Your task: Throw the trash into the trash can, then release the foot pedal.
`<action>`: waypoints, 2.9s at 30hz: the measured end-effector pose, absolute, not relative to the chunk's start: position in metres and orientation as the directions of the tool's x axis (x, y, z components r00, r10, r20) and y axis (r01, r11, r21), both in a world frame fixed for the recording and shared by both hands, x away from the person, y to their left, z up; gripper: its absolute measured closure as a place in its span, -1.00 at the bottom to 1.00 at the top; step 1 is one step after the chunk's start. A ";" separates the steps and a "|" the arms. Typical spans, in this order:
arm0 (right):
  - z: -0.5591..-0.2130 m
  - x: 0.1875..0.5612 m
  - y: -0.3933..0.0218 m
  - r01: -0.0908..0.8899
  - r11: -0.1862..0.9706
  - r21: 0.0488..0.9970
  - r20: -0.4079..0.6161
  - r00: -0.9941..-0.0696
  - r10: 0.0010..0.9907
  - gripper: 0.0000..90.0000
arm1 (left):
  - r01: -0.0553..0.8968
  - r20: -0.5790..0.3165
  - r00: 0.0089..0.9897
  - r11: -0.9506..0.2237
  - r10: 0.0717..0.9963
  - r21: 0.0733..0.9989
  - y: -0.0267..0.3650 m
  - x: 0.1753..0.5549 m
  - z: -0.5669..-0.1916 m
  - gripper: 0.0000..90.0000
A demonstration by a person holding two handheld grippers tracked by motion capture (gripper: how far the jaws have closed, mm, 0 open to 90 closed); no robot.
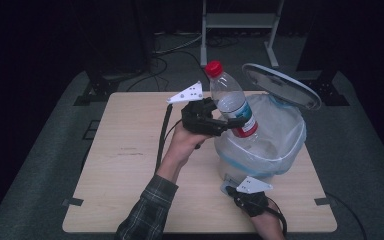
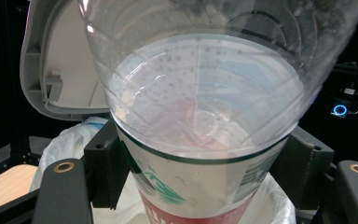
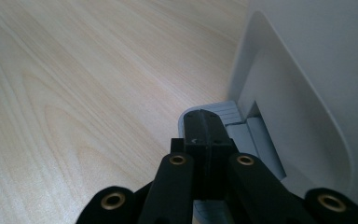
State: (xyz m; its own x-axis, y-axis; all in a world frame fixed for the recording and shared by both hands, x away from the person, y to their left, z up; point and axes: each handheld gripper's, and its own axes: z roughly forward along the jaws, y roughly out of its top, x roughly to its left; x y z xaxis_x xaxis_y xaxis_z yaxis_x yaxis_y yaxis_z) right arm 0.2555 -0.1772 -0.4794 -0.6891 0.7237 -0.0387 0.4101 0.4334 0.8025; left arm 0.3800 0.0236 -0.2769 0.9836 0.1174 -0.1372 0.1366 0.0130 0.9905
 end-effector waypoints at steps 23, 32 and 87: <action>-0.480 0.256 -0.177 0.396 0.438 0.807 -0.049 -0.694 0.718 1.00 | 0.130 -0.126 0.985 -0.024 0.118 0.991 0.019 0.382 -0.293 -0.42; -0.479 0.256 -0.178 0.397 0.437 0.807 -0.047 -0.694 0.719 1.00 | 0.109 -0.107 0.983 -0.003 0.149 0.994 0.023 0.380 -0.290 -0.59; -0.472 0.251 -0.175 0.374 0.485 0.790 -0.092 -0.711 0.698 1.00 | 0.110 0.003 0.895 -0.228 0.446 0.967 0.135 0.312 -0.343 -1.00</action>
